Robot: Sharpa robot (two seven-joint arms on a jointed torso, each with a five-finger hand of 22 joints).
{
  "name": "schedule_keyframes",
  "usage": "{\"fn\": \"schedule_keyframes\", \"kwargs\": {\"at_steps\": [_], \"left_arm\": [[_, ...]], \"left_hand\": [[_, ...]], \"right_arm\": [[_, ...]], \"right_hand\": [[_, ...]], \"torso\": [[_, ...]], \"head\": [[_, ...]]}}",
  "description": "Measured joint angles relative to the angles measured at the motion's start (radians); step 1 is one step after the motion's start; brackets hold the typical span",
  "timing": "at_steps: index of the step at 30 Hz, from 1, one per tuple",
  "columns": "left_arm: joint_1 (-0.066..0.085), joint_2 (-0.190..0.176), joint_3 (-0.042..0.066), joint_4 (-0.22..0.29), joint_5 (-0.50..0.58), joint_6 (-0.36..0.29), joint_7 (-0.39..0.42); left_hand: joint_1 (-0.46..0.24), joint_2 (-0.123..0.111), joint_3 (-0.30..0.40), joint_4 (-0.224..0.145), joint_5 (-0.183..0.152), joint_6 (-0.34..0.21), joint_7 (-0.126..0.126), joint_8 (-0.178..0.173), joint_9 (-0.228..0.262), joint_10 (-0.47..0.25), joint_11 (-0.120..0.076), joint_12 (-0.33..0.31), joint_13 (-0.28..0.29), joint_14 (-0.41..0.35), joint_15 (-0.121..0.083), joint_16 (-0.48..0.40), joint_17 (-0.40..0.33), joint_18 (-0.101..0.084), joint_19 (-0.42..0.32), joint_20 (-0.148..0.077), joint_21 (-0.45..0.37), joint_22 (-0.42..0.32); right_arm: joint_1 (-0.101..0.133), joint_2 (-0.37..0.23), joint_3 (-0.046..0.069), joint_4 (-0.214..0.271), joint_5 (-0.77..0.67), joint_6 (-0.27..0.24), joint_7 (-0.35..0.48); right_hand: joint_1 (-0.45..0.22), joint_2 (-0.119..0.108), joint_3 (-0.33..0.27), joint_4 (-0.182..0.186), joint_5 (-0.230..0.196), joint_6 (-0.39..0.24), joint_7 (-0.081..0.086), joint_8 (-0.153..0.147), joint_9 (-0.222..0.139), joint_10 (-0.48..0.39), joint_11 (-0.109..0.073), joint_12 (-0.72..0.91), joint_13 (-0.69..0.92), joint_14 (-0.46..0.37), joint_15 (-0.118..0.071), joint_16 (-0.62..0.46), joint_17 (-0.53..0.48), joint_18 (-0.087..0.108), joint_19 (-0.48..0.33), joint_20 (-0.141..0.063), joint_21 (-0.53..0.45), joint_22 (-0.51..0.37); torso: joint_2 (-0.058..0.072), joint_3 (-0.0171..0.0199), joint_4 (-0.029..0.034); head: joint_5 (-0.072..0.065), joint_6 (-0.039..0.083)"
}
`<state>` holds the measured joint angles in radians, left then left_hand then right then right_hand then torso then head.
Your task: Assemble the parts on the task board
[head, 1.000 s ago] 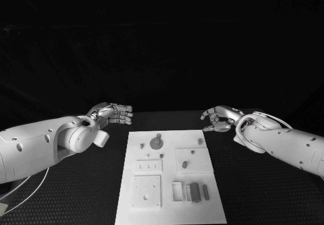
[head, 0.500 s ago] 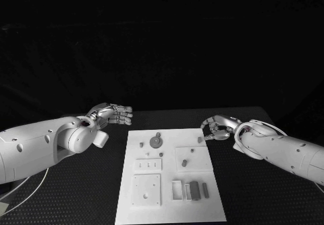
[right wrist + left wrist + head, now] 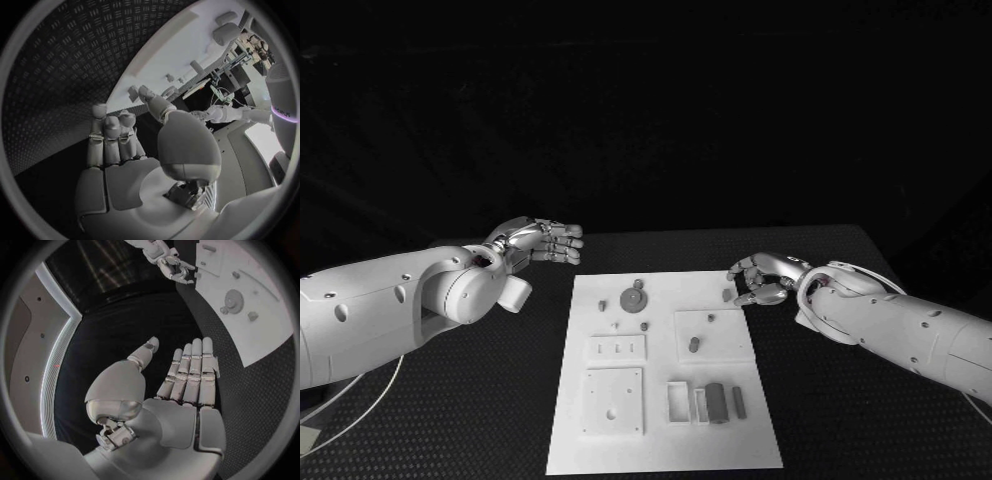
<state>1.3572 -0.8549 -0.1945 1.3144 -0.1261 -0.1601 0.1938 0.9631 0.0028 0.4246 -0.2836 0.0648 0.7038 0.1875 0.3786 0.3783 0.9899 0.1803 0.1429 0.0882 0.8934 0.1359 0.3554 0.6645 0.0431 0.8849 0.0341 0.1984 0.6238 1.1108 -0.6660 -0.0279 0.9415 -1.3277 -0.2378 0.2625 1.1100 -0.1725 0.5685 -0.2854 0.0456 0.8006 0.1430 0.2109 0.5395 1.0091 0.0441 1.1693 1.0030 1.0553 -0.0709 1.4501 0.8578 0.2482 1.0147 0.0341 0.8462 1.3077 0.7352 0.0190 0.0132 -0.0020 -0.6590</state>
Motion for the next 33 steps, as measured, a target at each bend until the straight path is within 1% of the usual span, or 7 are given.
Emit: {"fn": "schedule_keyframes", "kwargs": {"at_steps": [4,7,12,17,25,32,33], "left_arm": [[0.000,-0.001,0.000,0.002,-0.001,0.000,0.000],[0.000,-0.002,0.000,0.004,-0.002,0.000,0.000],[0.000,-0.003,0.000,0.009,-0.005,0.000,-0.001],[0.000,-0.006,0.000,0.011,-0.007,0.000,-0.001],[0.000,-0.009,0.001,0.013,-0.010,0.000,-0.002],[0.000,-0.010,0.001,0.013,-0.011,0.000,-0.002],[0.000,-0.010,0.001,0.013,-0.011,0.000,-0.002]], "left_hand": [[0.000,0.000,0.000,0.000,0.000,0.000,0.000,0.000,0.000,0.000,0.000,0.000,0.000,0.000,0.000,0.000,0.000,0.000,0.000,0.000,0.000,0.000],[0.000,0.000,0.000,0.000,0.000,0.000,0.000,0.000,0.000,0.000,0.000,0.000,0.000,0.000,0.000,-0.004,0.000,-0.005,0.000,0.000,-0.004,0.000],[0.000,0.000,0.000,0.000,0.000,0.000,0.000,0.000,-0.001,0.000,0.000,0.000,0.000,0.000,0.000,-0.004,0.001,-0.005,0.000,0.000,-0.004,0.001],[0.000,0.000,0.000,0.000,0.000,0.000,0.000,0.000,-0.001,0.000,0.000,0.000,0.000,0.000,0.000,-0.004,0.001,-0.005,0.000,0.000,-0.004,0.001],[0.000,0.000,0.000,0.000,0.000,0.000,0.000,0.000,-0.001,0.000,0.000,0.000,0.000,0.000,0.000,-0.004,0.002,-0.005,0.000,0.000,-0.004,0.001],[0.004,-0.004,0.000,0.000,0.000,0.000,0.000,0.000,-0.001,0.000,0.000,0.000,-0.001,0.000,0.000,-0.004,0.002,-0.005,0.000,0.000,-0.004,0.001],[0.004,-0.004,0.000,0.000,0.000,0.000,0.000,0.000,-0.001,0.000,0.000,0.000,-0.001,0.000,0.000,-0.004,0.002,-0.005,0.000,0.000,-0.004,0.001]], "right_arm": [[-0.007,0.012,-0.001,-0.013,0.000,0.001,0.002],[-0.007,0.021,-0.001,-0.022,0.002,0.007,0.003],[-0.010,0.030,0.000,-0.029,0.003,0.015,0.004],[-0.013,0.037,0.000,-0.036,0.004,0.019,0.005],[-0.016,0.040,0.000,-0.043,0.005,0.020,0.006],[-0.018,0.043,0.000,-0.049,0.005,0.019,0.005],[-0.018,0.043,0.000,-0.050,0.005,0.018,0.005]], "right_hand": [[-0.001,0.001,-0.003,0.003,0.000,0.000,0.000,0.000,0.000,0.000,0.000,0.000,0.000,0.000,0.000,0.000,0.002,0.000,0.001,0.001,0.000,0.000],[-0.016,0.016,-0.008,0.008,0.000,-0.002,-0.002,0.000,0.000,0.000,0.000,0.000,-0.001,0.000,0.000,0.001,0.004,0.000,0.004,0.004,0.000,0.000],[-0.020,0.020,-0.008,0.008,0.000,0.001,-0.004,0.000,0.001,-0.002,-0.002,0.000,-0.001,0.000,0.000,0.004,0.005,0.000,0.004,0.004,0.000,0.000],[-0.027,0.027,-0.008,0.008,0.000,0.007,-0.009,0.011,0.004,-0.002,-0.003,0.007,-0.001,0.000,0.000,0.008,0.006,0.000,0.004,0.004,0.000,0.000],[-0.030,0.039,-0.008,0.008,0.000,0.007,-0.010,0.034,0.015,-0.002,-0.004,0.012,-0.002,0.002,0.002,0.012,0.009,0.000,0.005,0.003,0.000,0.000],[-0.033,0.041,-0.008,0.008,0.000,0.009,-0.012,0.042,0.019,-0.002,-0.004,0.016,-0.003,0.004,0.004,0.016,0.009,-0.001,0.007,0.000,0.000,0.000],[-0.037,0.045,-0.008,0.008,0.000,0.009,-0.012,0.042,0.019,-0.002,-0.004,0.016,-0.003,0.004,0.004,0.016,0.009,-0.001,0.007,0.000,0.000,0.000]], "torso": [[0.000,-0.0006,0.0000],[0.000,-0.0012,0.0001],[-0.001,-0.0025,0.0012],[-0.002,-0.0025,0.0007],[-0.003,-0.0026,-0.0012],[-0.004,-0.0022,-0.0018],[-0.004,-0.0021,-0.0018]], "head": [[0.001,-0.003],[0.002,-0.005],[0.001,-0.007],[0.001,-0.011],[0.003,-0.015],[0.005,-0.018],[0.005,-0.019]]}}
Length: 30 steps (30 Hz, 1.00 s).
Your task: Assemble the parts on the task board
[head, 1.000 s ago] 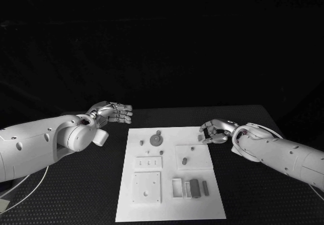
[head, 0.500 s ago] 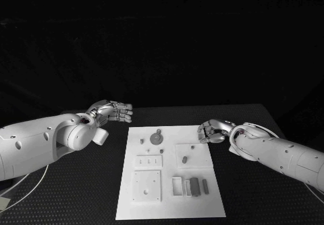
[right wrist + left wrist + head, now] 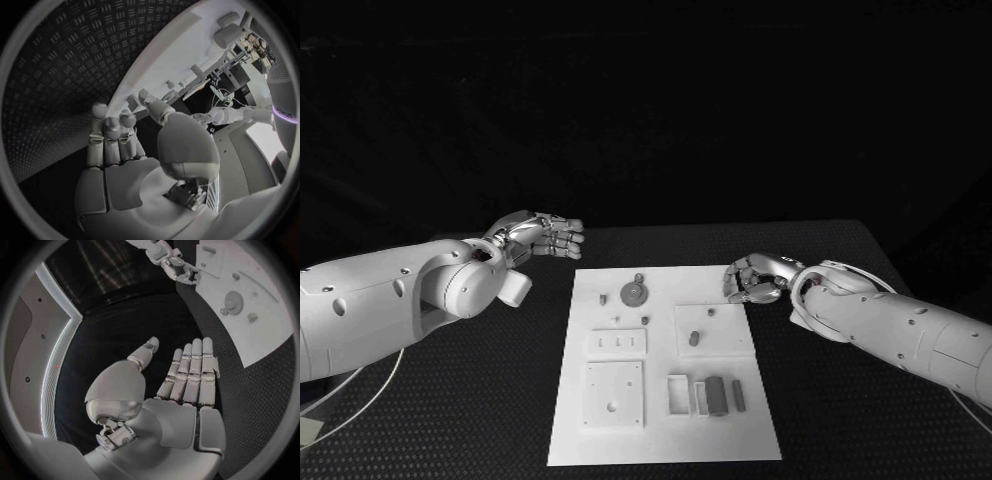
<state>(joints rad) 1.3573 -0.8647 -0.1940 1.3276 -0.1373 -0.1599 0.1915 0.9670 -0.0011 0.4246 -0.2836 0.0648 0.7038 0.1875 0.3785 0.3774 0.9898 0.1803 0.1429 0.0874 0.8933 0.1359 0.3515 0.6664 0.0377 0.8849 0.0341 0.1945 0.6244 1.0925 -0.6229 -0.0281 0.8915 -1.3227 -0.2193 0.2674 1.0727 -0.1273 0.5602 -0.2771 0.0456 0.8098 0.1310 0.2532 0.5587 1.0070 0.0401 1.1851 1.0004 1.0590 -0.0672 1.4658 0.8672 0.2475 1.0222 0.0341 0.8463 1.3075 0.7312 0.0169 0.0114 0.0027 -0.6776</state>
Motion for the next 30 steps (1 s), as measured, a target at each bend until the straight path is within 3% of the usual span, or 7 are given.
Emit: {"fn": "schedule_keyframes", "kwargs": {"at_steps": [11,16,25,30], "left_arm": [[0.000,-0.001,0.000,0.003,-0.001,0.000,-0.001],[0.000,-0.003,0.000,0.003,-0.001,0.000,-0.001],[0.000,-0.003,0.000,0.006,-0.001,0.000,-0.002],[0.000,-0.004,0.000,0.006,-0.001,0.000,-0.002]], "left_hand": [[0.000,0.000,0.000,0.000,0.000,0.000,0.000,-0.004,0.000,0.000,0.000,0.000,0.000,0.000,0.000,0.000,0.001,0.000,0.000,0.000,0.000,0.000],[0.000,0.000,0.000,0.000,0.000,0.000,0.000,-0.004,0.000,0.000,0.000,0.000,0.000,0.000,0.000,0.000,0.001,-0.001,0.000,0.000,0.000,0.001],[0.000,0.000,0.000,0.000,0.000,0.000,0.000,-0.004,-0.001,0.000,0.000,0.000,0.000,0.000,0.000,0.000,0.002,-0.001,0.000,0.000,0.000,0.001],[0.000,0.000,0.000,0.000,0.000,0.000,0.000,-0.004,-0.001,0.000,0.000,0.000,0.000,0.000,0.000,0.000,0.002,-0.001,0.000,0.000,0.000,0.001]], "right_arm": [[-0.004,0.008,0.000,-0.005,0.000,-0.005,-0.004],[-0.006,0.013,0.000,-0.006,0.000,-0.008,-0.005],[-0.006,0.016,0.000,-0.009,-0.002,-0.014,-0.009],[-0.008,0.019,0.000,-0.012,-0.003,-0.019,-0.013]], "right_hand": [[-0.004,0.004,0.000,0.000,0.000,0.001,-0.001,0.005,0.004,-0.001,0.001,0.005,-0.001,0.000,0.000,0.004,0.002,0.000,0.000,0.000,0.005,0.000],[-0.004,0.023,0.000,0.000,0.000,0.001,-0.001,0.009,0.005,-0.001,0.001,0.008,-0.002,0.006,-0.002,0.008,0.003,-0.001,0.004,-0.003,0.009,0.000],[-0.005,0.031,0.000,0.000,0.000,0.001,-0.001,0.014,0.008,0.000,0.000,0.012,-0.003,0.011,-0.004,0.012,0.004,-0.001,0.008,-0.001,0.012,0.000],[-0.009,0.054,0.000,0.000,0.000,0.003,-0.003,0.020,0.011,0.003,-0.003,0.013,-0.004,0.013,-0.006,0.012,0.004,-0.001,0.011,-0.004,0.014,0.000]], "torso": [[0.000,0.0012,0.0000],[0.000,0.0014,0.0006],[0.000,0.0014,-0.0006],[0.000,0.0015,-0.0006]], "head": [[0.000,-0.002],[0.001,-0.004],[0.002,-0.005],[0.002,-0.006]]}}
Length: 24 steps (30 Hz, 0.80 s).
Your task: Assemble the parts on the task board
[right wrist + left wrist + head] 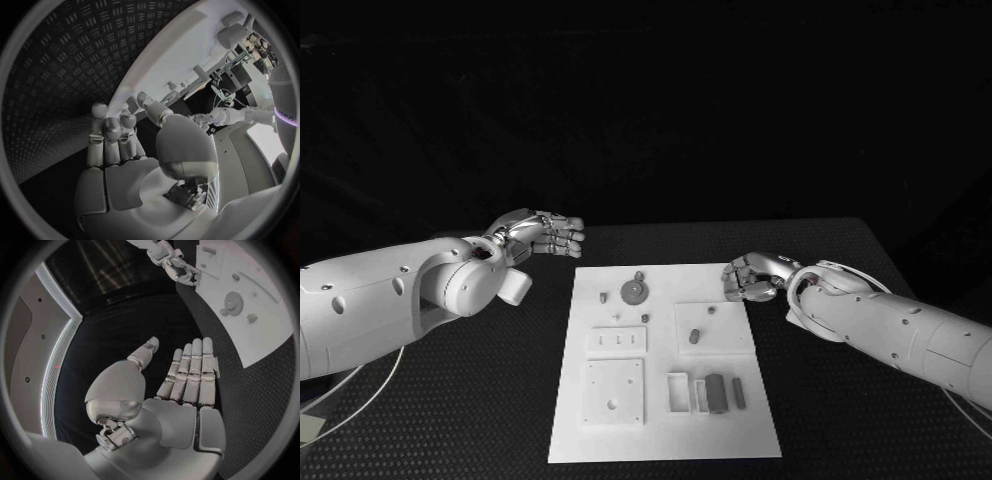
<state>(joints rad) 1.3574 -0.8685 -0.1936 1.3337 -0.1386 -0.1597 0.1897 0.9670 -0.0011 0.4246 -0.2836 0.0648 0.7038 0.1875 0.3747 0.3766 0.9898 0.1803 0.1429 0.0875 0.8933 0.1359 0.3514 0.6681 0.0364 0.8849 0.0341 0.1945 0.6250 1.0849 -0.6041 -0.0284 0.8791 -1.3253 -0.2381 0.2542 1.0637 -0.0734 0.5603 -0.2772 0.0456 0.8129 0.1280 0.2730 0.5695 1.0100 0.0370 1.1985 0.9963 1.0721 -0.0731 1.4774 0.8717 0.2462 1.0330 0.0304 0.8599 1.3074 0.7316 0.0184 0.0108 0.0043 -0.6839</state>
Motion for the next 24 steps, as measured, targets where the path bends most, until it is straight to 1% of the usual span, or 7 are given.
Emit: {"fn": "schedule_keyframes", "kwargs": {"at_steps": [2,5,10,14,15,24], "left_arm": [[0.000,0.000,0.000,0.000,0.000,0.000,0.000],[0.000,0.000,0.000,0.000,0.000,0.000,0.000],[0.000,-0.001,0.000,0.001,0.000,0.000,-0.001],[0.000,-0.001,0.000,0.001,0.000,0.000,-0.001],[0.000,-0.001,0.000,0.001,0.000,0.000,-0.001],[0.000,-0.001,0.000,0.001,0.000,0.000,-0.001]], "left_hand": [[0.000,0.000,0.000,0.000,0.000,0.000,0.000,0.000,0.000,0.000,0.000,0.000,0.000,0.000,0.000,-0.004,0.000,0.000,0.000,0.000,0.000,0.000],[0.000,0.000,0.000,0.000,0.000,0.000,0.000,0.000,0.000,0.000,0.000,0.000,0.000,0.000,0.000,-0.004,0.001,0.000,0.000,0.000,0.000,0.000],[0.000,0.000,0.000,0.000,0.000,0.000,0.000,0.000,0.000,0.000,0.000,0.000,-0.001,0.000,0.000,-0.004,0.001,0.000,0.000,0.000,0.000,0.000],[0.000,0.000,0.000,0.000,0.000,0.000,0.000,0.000,0.000,0.000,0.000,0.000,-0.001,0.000,0.000,-0.004,0.001,-0.001,0.000,0.000,0.000,0.000],[0.000,0.000,0.000,0.000,0.000,0.000,0.000,0.000,0.000,0.000,0.000,0.000,-0.001,0.000,0.000,-0.004,0.001,-0.001,0.000,0.000,0.000,0.000],[0.000,0.000,0.000,0.000,0.000,0.000,0.000,0.000,0.000,0.000,0.000,0.000,-0.001,0.000,0.000,-0.004,0.002,-0.001,0.000,0.000,0.000,0.001]], "right_arm": [[-0.001,0.001,0.000,-0.002,0.000,-0.002,-0.002],[-0.001,0.001,0.000,-0.004,0.000,-0.005,-0.005],[-0.001,0.000,0.000,-0.006,-0.001,-0.008,-0.009],[-0.001,0.001,0.000,-0.006,-0.002,-0.009,-0.011],[-0.001,0.001,0.000,-0.006,-0.002,-0.009,-0.011],[-0.003,0.006,0.001,-0.008,-0.002,-0.011,-0.013]], "right_hand": [[0.000,0.000,0.000,0.000,0.000,0.001,-0.001,0.000,0.001,0.000,0.000,0.002,0.000,0.000,0.000,0.000,0.000,0.000,0.000,0.000,0.000,0.000],[0.000,0.008,0.000,0.000,0.000,0.001,-0.001,0.000,0.002,0.003,-0.003,0.002,0.000,0.002,0.001,0.000,0.001,0.000,0.000,0.000,0.000,0.000],[0.000,0.008,0.000,0.000,0.000,0.001,-0.001,0.000,0.002,0.004,-0.004,0.002,0.000,0.002,0.002,0.000,0.001,0.000,0.000,0.000,0.000,0.000],[0.000,0.008,0.000,0.000,0.000,0.001,-0.001,0.000,0.002,0.004,-0.004,0.002,0.000,0.005,-0.002,0.000,0.001,0.000,0.000,0.000,0.000,0.000],[0.000,0.008,0.000,0.000,0.000,0.004,-0.004,0.000,0.002,0.005,-0.005,0.002,0.000,0.005,-0.002,0.000,0.001,0.000,0.000,0.000,0.000,0.000],[0.000,0.008,0.000,0.000,0.000,0.004,-0.004,0.004,0.003,0.005,-0.005,0.002,-0.001,0.002,-0.006,0.004,0.001,0.000,0.000,0.000,0.000,0.000]], "torso": [[0.000,0.0005,0.0000],[0.000,0.0005,0.0000],[0.000,0.0009,-0.0005],[0.000,0.0011,-0.0006],[0.000,0.0011,-0.0006],[0.000,0.0012,-0.0006]], "head": [[0.000,0.000],[0.000,-0.001],[-0.001,-0.002],[-0.001,-0.004],[-0.001,-0.004],[-0.002,-0.005]]}}
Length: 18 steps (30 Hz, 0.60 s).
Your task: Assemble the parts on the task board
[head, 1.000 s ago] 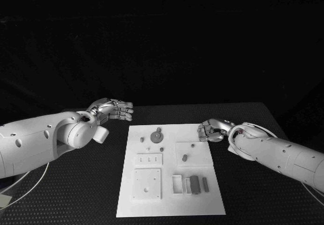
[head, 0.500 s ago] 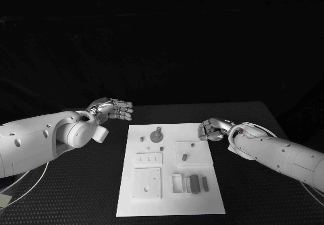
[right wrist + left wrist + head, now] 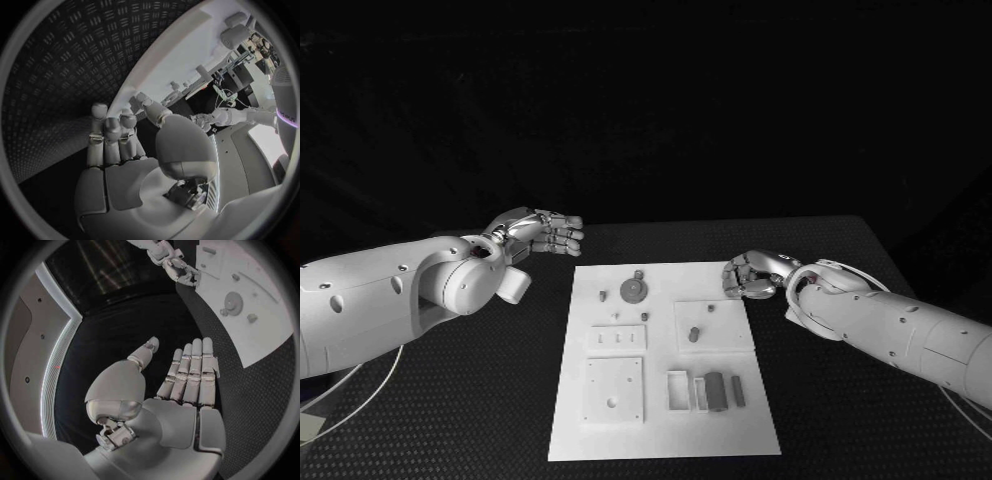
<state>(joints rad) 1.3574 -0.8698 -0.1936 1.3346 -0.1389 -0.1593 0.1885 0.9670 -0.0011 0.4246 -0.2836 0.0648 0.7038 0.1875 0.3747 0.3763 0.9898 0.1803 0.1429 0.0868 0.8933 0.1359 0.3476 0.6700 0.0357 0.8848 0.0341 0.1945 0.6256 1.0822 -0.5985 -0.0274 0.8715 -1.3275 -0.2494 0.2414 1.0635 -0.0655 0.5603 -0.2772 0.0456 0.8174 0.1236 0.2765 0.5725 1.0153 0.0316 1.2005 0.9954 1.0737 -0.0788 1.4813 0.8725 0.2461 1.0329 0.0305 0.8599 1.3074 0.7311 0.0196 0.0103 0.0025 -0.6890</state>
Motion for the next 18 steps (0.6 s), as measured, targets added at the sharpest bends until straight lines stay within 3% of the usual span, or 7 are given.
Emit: {"fn": "schedule_keyframes", "kwargs": {"at_steps": [11,18], "left_arm": [[0.000,0.000,0.000,0.000,0.000,0.000,-0.001],[0.000,-0.001,0.000,0.001,0.000,0.001,-0.001]], "left_hand": [[0.000,0.000,0.000,0.000,0.000,0.000,0.000,0.000,0.000,0.000,0.000,0.000,0.000,0.000,0.000,0.000,0.001,-0.004,0.000,0.000,0.000,0.000],[0.000,0.000,0.000,0.000,0.000,0.000,0.000,0.000,0.000,0.000,0.000,0.000,-0.001,0.000,0.000,0.000,0.002,0.009,0.000,0.000,0.000,0.000]], "right_arm": [[-0.001,0.001,0.000,0.001,0.000,-0.001,0.001],[-0.001,0.001,0.000,0.000,0.000,-0.001,0.001]], "right_hand": [[0.000,0.000,0.000,0.000,0.000,0.000,0.000,0.000,0.000,0.002,-0.002,0.000,0.000,0.000,0.000,0.000,0.001,0.000,0.000,0.000,0.004,0.000],[-0.004,0.010,0.000,0.000,0.000,0.000,0.000,0.004,0.003,0.002,-0.002,0.000,-0.001,0.000,0.000,0.000,0.001,0.000,0.002,-0.002,0.004,0.000]], "torso": [[0.000,0.0001,0.0000],[0.000,0.0000,0.0006]], "head": [[0.000,-0.003],[-0.001,-0.005]]}}
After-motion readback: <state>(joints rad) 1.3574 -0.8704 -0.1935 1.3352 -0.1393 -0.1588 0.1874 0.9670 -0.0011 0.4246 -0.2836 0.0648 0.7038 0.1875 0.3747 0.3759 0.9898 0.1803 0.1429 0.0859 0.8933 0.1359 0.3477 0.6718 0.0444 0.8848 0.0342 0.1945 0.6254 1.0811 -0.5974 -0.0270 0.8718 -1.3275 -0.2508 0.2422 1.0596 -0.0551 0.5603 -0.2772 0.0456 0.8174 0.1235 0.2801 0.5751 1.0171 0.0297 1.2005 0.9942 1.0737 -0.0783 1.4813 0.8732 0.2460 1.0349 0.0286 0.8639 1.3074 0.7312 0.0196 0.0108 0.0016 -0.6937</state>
